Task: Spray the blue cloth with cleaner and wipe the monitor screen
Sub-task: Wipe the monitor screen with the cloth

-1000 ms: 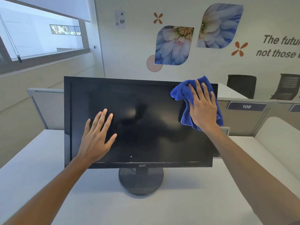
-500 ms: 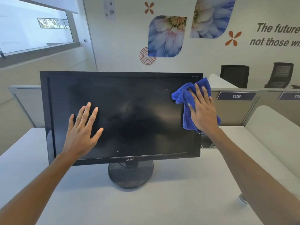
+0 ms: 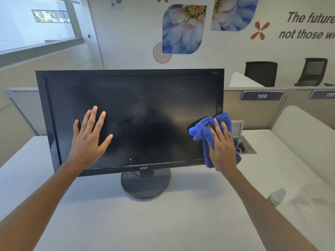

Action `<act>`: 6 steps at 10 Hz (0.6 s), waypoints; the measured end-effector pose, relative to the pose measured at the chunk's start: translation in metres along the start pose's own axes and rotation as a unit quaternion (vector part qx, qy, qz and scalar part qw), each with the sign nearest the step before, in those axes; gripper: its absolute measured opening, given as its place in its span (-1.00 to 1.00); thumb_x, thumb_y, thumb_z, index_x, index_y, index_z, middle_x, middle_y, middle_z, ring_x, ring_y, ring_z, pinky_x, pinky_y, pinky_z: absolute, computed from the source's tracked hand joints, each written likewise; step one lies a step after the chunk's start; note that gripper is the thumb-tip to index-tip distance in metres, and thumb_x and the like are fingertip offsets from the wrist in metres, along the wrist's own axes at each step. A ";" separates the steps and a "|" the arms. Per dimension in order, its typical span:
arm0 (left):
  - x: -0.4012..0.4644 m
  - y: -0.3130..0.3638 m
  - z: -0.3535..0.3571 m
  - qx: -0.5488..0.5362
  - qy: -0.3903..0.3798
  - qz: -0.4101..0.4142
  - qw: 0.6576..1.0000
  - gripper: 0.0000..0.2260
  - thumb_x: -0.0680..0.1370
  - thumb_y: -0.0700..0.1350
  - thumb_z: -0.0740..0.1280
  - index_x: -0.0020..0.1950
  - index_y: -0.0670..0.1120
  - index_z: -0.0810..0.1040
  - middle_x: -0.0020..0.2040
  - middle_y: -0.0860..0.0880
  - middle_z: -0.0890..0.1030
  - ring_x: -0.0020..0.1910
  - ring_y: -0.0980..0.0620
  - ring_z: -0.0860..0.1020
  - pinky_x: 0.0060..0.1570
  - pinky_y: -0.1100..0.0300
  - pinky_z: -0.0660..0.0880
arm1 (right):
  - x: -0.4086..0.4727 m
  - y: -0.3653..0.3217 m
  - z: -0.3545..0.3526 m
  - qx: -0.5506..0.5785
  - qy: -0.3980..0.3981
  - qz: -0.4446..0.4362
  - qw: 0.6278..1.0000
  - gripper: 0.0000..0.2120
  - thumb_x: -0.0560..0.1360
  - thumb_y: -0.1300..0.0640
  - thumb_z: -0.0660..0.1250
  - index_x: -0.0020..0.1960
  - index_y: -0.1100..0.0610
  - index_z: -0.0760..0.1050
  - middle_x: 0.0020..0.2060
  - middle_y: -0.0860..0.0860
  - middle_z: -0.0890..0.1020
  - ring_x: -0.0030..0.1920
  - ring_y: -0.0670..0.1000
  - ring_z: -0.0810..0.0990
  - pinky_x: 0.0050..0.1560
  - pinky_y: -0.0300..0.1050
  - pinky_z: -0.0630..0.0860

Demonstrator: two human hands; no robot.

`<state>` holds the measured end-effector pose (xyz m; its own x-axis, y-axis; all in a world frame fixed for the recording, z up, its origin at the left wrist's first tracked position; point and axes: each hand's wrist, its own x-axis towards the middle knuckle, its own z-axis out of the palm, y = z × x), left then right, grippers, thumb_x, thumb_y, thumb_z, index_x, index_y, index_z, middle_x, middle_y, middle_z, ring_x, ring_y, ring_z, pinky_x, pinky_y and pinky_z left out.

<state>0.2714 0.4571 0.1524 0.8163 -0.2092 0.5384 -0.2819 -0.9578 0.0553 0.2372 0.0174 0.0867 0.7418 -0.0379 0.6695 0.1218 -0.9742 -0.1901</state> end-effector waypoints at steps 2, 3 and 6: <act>-0.002 0.002 0.000 -0.004 0.002 0.000 1.000 -0.34 0.55 0.23 0.03 0.59 0.03 -0.04 0.61 -0.01 -0.11 0.58 -0.03 -0.13 0.49 -0.23 -0.10 | -0.049 0.002 0.014 0.014 -0.016 0.014 1.000 -0.49 0.60 0.07 0.04 0.54 0.09 0.17 0.54 0.04 0.24 0.55 0.15 0.14 0.44 0.25 0.29; -0.002 0.002 0.000 -0.004 0.001 0.000 1.000 -0.34 0.55 0.24 0.03 0.59 0.03 -0.04 0.61 -0.01 -0.11 0.58 -0.03 -0.13 0.49 -0.23 -0.09 | -0.071 0.002 0.020 0.025 -0.030 0.025 0.999 -0.49 0.59 0.09 0.05 0.54 0.09 0.17 0.55 0.02 0.23 0.56 0.14 0.13 0.41 0.28 0.33; -0.006 -0.019 -0.015 0.042 0.006 0.028 0.999 -0.35 0.55 0.28 -0.03 0.58 0.01 0.06 0.61 -0.04 0.00 0.58 -0.08 0.00 0.49 -0.23 -0.06 | -0.029 -0.021 0.011 0.038 -0.012 0.037 0.999 -0.51 0.61 0.07 0.05 0.53 0.11 0.19 0.53 0.07 0.27 0.54 0.19 0.17 0.41 0.31 0.31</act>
<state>0.2639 0.4797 0.1605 0.7938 -0.2615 0.5490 -0.2842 -0.9577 -0.0452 0.2204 0.0410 0.0639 0.7658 -0.1029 0.6348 0.1148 -0.9494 -0.2924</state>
